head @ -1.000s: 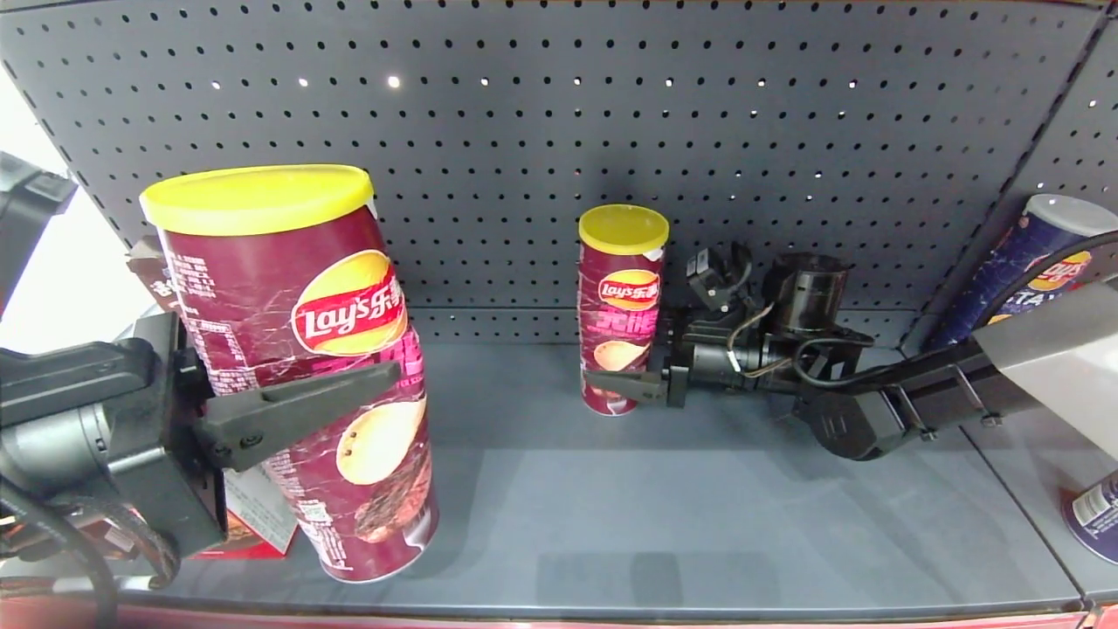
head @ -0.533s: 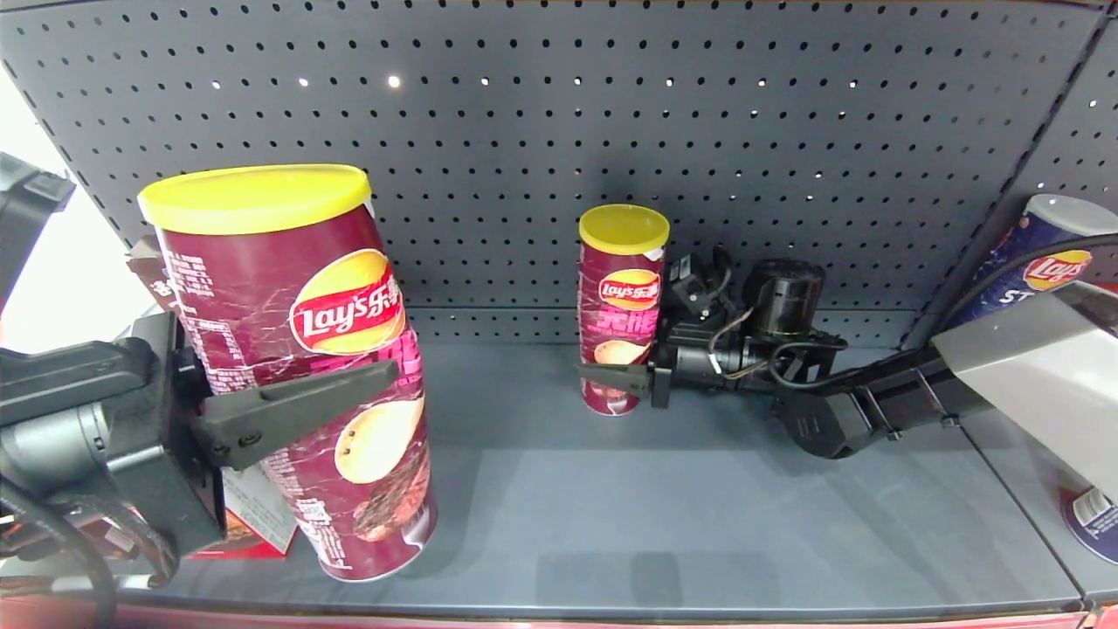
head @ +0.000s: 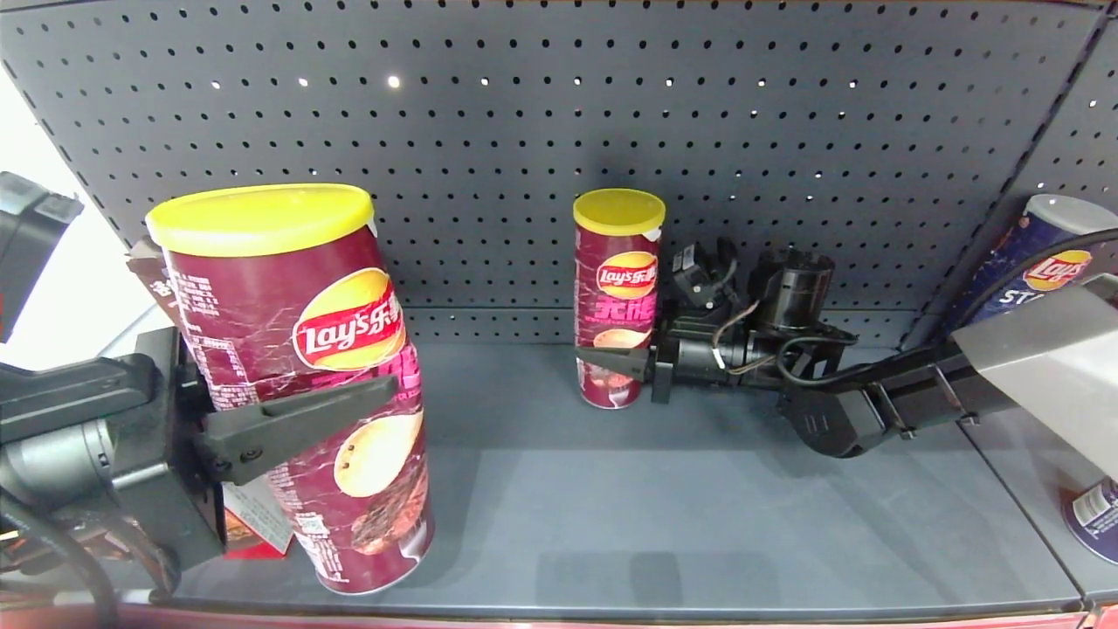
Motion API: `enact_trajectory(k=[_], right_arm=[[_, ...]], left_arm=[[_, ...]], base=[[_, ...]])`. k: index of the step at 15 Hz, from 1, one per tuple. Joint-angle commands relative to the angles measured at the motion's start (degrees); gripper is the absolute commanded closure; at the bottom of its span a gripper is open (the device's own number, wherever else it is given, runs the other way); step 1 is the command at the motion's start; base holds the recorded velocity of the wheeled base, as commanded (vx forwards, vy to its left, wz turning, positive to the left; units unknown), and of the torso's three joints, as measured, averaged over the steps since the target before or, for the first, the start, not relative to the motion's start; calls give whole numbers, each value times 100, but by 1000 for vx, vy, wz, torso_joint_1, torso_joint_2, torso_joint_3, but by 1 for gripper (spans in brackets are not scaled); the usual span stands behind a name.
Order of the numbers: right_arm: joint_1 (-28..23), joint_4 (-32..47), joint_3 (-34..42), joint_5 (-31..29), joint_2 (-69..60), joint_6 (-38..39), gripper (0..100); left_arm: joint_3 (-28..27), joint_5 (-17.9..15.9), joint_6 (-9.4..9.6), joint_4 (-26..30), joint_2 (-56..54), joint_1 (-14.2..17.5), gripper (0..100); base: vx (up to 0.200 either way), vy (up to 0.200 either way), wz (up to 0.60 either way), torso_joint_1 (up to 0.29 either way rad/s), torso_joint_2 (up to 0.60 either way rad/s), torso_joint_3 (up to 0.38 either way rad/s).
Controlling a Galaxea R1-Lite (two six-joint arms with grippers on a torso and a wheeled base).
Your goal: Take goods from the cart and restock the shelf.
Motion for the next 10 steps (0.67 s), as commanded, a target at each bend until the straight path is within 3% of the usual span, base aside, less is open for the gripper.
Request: enact_trajectory(k=[1,4,6,7,10], right_arm=[[153,-53,446,-268,-576,3,100],[408,-220,1404,-417,-1217,3,100],[470,-299,1615,-435,-1332,3,100],[698,-791,2388,-654,-1622,3,100],[988,-1573,3408,-962,-1824,3,100]], left_arm=[[33,8,2,0,-82,-1,100],[24,8,2,0,-100,8,100],[15,8,2,0,-100,8,100],[24,17,2,0,-100,8,100],[24,34,2,8,-108,17,100]], base=[[0,0,0,0,0,0],[0,0,0,0,0,0],[0,0,0,0,0,0],[0,0,0,0,0,0],[0,0,0,0,0,0]])
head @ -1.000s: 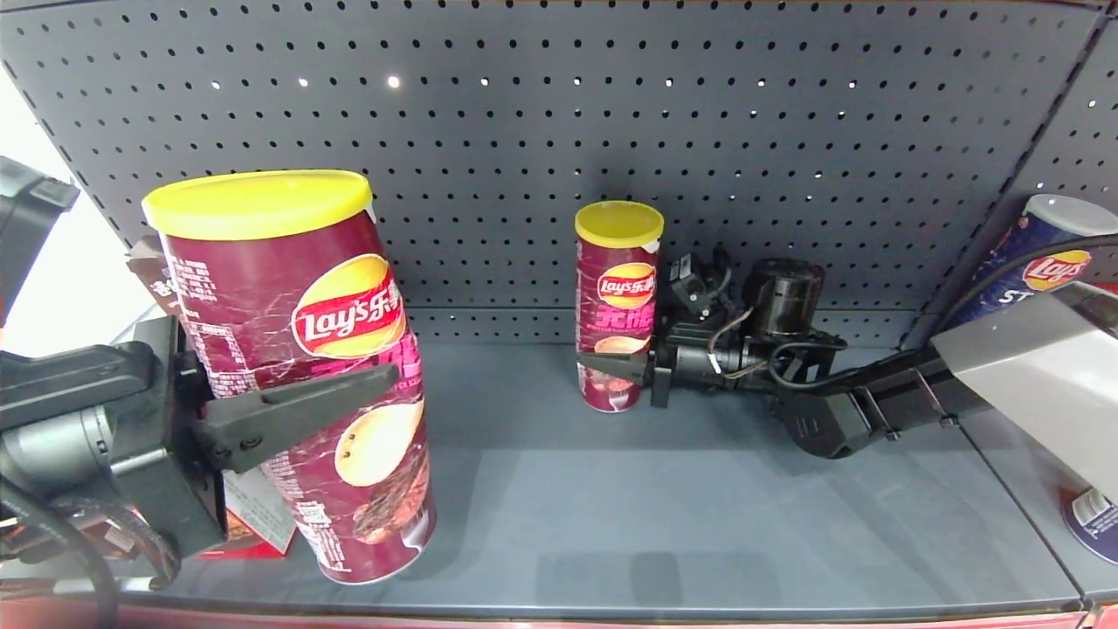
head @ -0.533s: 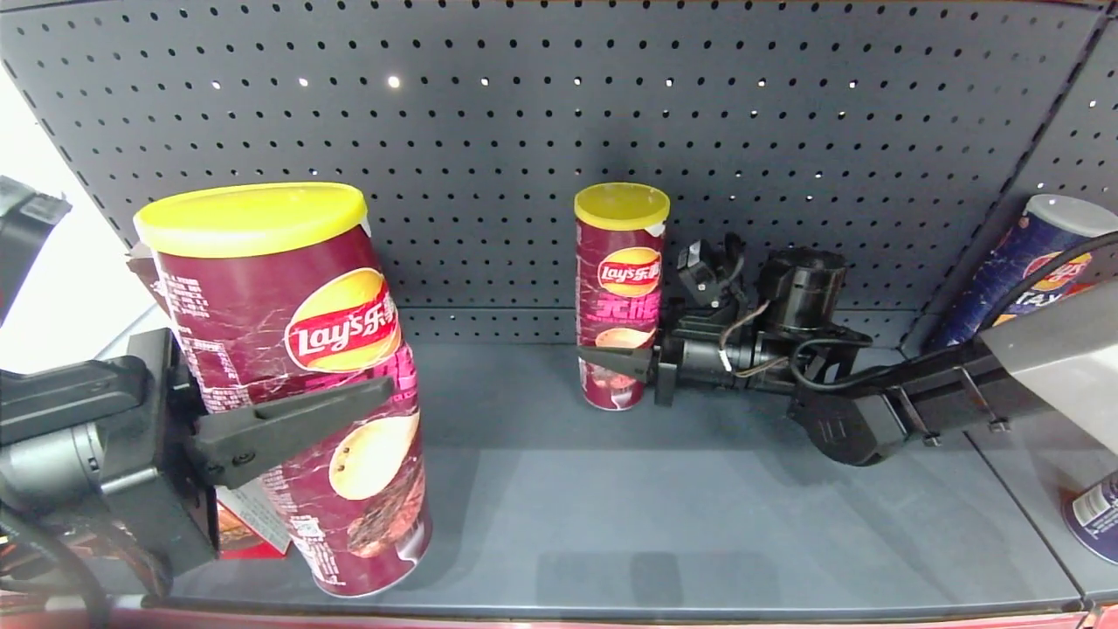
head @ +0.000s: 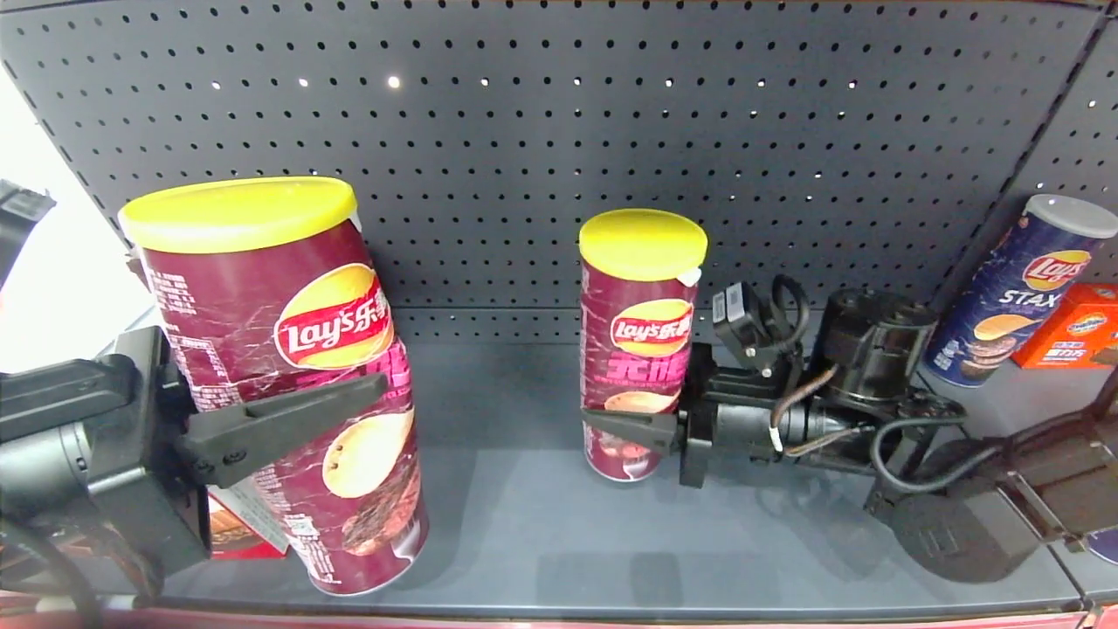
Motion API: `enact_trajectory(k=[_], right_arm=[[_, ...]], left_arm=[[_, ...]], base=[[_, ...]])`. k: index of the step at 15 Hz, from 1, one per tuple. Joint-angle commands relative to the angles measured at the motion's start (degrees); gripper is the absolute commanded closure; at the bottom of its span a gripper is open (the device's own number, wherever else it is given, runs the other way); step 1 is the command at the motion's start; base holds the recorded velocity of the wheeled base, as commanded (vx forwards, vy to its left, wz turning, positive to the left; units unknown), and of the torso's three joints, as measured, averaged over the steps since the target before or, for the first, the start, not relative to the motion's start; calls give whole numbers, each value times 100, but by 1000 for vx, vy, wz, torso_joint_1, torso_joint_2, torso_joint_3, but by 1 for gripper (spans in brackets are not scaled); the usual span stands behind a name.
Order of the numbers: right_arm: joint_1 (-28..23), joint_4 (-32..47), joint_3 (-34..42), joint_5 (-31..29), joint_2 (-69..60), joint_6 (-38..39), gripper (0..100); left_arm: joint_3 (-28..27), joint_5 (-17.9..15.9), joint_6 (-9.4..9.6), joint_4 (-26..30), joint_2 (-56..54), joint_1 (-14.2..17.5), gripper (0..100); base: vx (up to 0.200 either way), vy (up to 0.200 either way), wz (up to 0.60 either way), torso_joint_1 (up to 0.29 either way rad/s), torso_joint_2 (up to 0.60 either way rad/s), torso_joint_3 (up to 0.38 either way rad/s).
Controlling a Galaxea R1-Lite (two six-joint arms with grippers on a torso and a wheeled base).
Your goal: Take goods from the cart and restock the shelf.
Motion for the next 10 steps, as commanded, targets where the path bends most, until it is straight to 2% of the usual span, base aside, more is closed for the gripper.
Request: enact_trajectory(k=[1,6,10], right_arm=[[251,-613,967,-208,-361,-2,100],[251,-1342,1828,-208,-335,-11,100],[251,-1650,2004,-208,-71,-19,100]], left_arm=[[11,-1,0,6,-6,1,100],[20,8,0,6,-6,10,100],[11,8,0,-3,-6,10,100]], base=[[0,0,0,0,0,0],[0,0,0,0,0,0],[0,0,0,0,0,0]])
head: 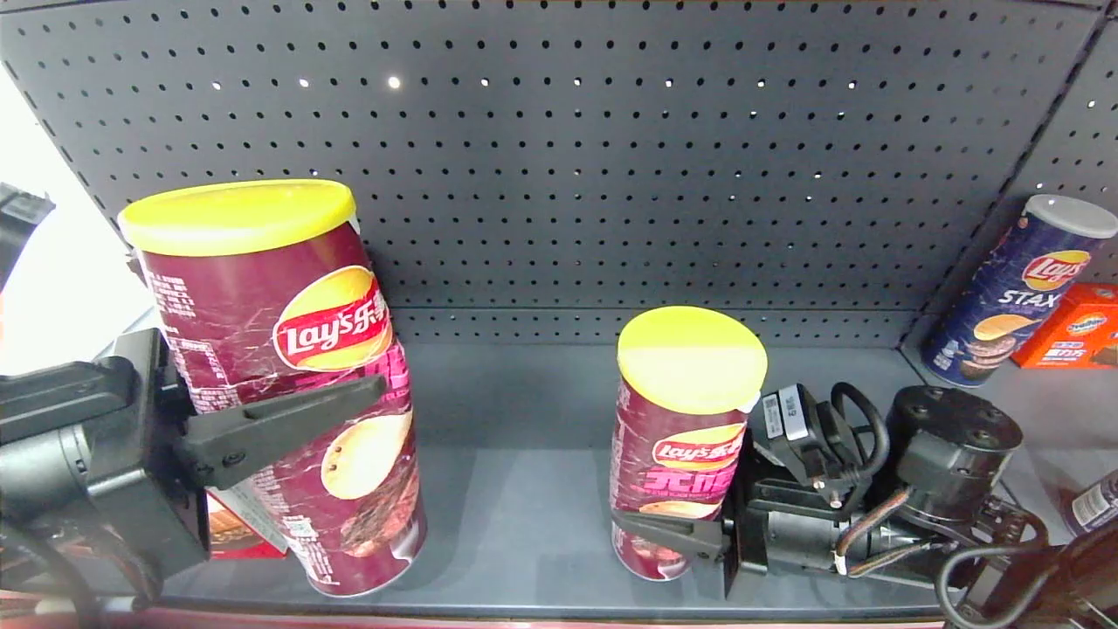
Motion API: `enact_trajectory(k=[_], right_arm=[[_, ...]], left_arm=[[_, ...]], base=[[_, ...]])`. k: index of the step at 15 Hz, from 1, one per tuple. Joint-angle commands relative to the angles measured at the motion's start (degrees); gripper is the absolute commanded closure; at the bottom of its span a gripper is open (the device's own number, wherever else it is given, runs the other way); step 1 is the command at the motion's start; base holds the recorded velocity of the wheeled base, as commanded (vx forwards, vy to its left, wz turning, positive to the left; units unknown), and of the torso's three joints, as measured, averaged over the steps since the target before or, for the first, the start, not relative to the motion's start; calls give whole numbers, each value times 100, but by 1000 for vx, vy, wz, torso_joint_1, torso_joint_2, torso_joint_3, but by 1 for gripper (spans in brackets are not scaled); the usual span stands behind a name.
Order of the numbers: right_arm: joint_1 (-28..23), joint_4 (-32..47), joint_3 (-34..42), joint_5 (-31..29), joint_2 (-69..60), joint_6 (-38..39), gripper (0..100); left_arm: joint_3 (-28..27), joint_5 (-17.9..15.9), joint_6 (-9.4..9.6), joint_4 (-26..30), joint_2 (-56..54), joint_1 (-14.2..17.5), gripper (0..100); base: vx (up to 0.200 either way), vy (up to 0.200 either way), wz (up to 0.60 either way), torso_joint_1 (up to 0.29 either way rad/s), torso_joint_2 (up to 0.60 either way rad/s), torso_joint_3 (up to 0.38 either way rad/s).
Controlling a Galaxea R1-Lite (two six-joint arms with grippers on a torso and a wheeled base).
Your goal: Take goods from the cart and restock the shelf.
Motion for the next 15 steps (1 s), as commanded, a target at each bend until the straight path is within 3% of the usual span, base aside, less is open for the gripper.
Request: enact_trajectory(k=[1,5,6,15], right_arm=[[2,-16,30,3,170,-10,100],[2,-139,-40,3,451,-19,100],[2,-166,-49,3,486,-19,0],[-50,-183,215,-244,-604,25,0]], left_arm=[[-7,-1,2,-8,7,-2,100],[1,-1,-7,1,7,15,100],[1,-1,-7,1,7,24,100],[19,-9,-7,-8,7,42,100]], base=[[0,0,0,0,0,0],[0,0,0,0,0,0],[0,0,0,0,0,0],[0,0,0,0,0,0]])
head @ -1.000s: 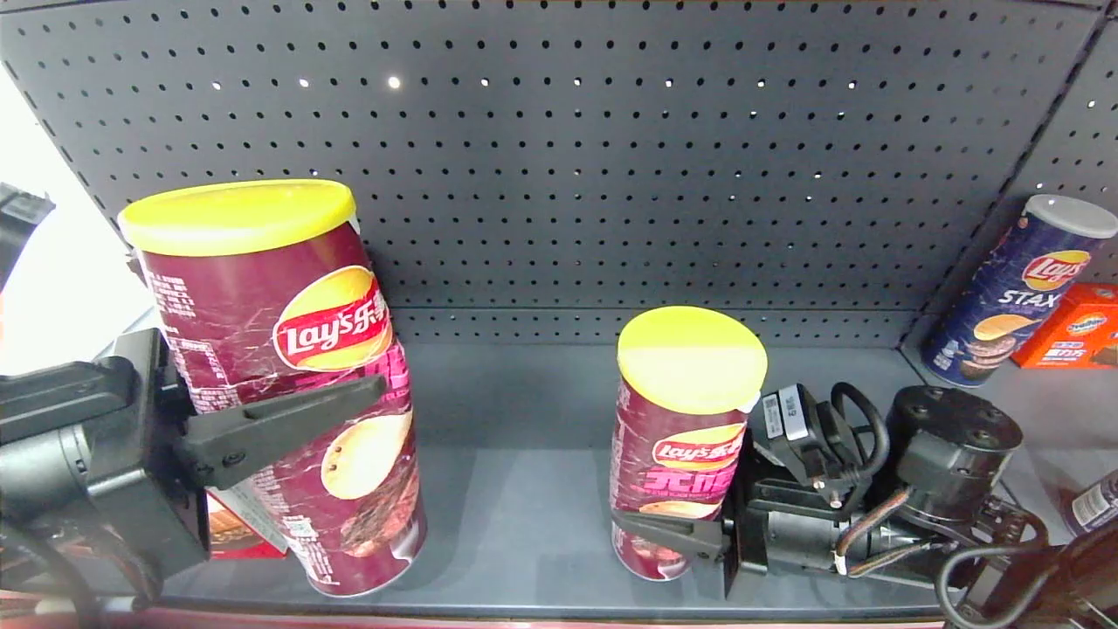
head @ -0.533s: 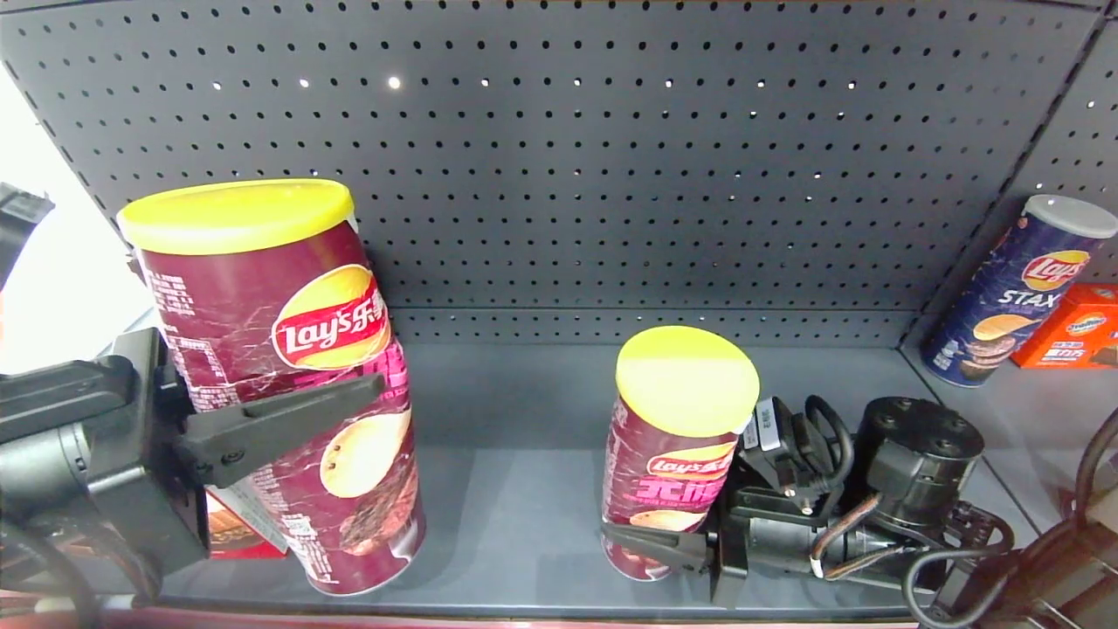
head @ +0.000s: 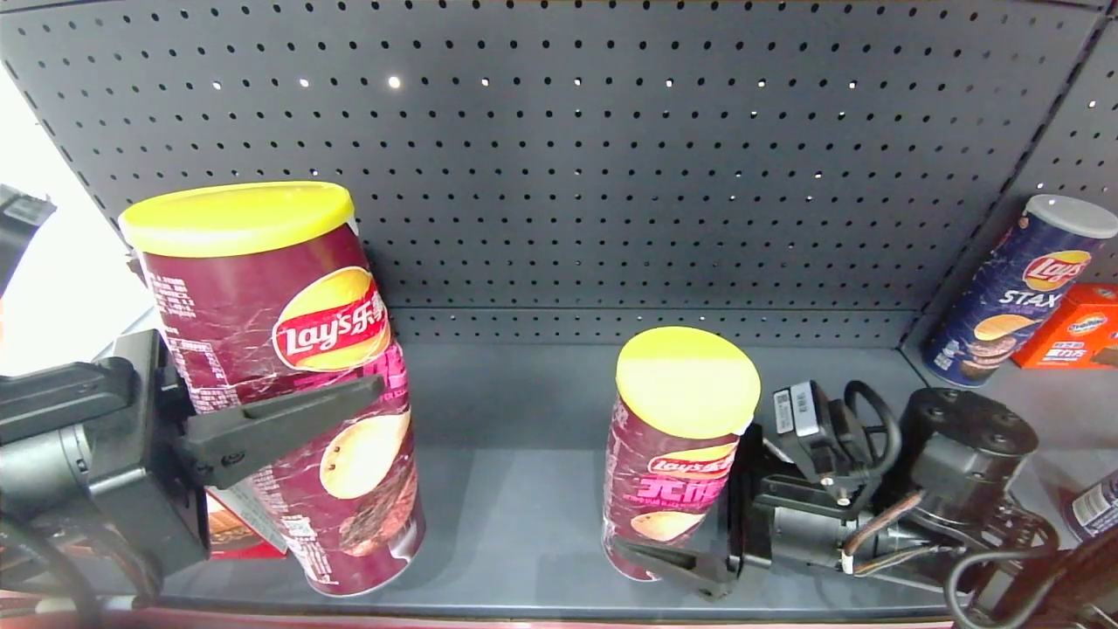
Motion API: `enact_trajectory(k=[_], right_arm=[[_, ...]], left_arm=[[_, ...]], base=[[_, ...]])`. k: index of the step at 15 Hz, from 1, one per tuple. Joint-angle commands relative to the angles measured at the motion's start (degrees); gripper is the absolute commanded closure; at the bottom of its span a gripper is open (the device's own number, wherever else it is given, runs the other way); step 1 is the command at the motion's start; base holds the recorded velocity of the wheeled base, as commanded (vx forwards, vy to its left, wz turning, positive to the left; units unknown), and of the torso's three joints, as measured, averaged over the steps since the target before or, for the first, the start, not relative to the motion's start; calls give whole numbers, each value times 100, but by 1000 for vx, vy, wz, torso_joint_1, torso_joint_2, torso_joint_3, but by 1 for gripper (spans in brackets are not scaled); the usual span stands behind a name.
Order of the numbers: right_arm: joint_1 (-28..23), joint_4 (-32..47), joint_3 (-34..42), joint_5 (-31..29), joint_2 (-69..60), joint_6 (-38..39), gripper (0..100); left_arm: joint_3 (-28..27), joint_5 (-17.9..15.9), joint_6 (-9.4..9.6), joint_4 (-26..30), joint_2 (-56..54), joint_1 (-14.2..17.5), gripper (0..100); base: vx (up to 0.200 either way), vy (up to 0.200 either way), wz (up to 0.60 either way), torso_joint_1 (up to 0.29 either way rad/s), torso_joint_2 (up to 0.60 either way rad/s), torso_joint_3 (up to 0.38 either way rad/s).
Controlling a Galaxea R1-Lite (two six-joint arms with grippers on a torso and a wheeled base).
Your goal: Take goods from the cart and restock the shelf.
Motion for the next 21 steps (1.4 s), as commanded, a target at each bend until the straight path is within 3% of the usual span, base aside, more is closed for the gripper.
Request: enact_trajectory(k=[1,5,10,12,15,19,21], right_arm=[[-75,31,345,-14,-998,76,0],[-339,58,1251,-164,-2211,120,0],[-1710,111,2516,-867,-3713,234,0],[-2264,1007,2516,-1473,-4443,348,0],[-2334,2941,2490,-2009,-6166,454,0],[-2483,6447,2279,-2844,-8934,454,0],[-2606,7537,2226,-3249,-9804,454,0]], left_arm=[[-1,-7,-1,-5,7,-10,100],[-1,-7,8,-5,-1,-10,100],[8,-7,8,-14,-19,-19,100],[35,-7,8,-5,-98,-19,100],[219,-7,8,-5,-291,-10,100],[342,2,17,-5,-493,-1,100],[316,2,17,-5,-493,-10,100]], base=[[0,0,0,0,0,0],[0,0,0,0,0,0],[0,0,0,0,0,0],[0,0,0,0,0,0],[0,0,0,0,0,0],[0,0,0,0,0,0],[0,0,0,0,0,0]])
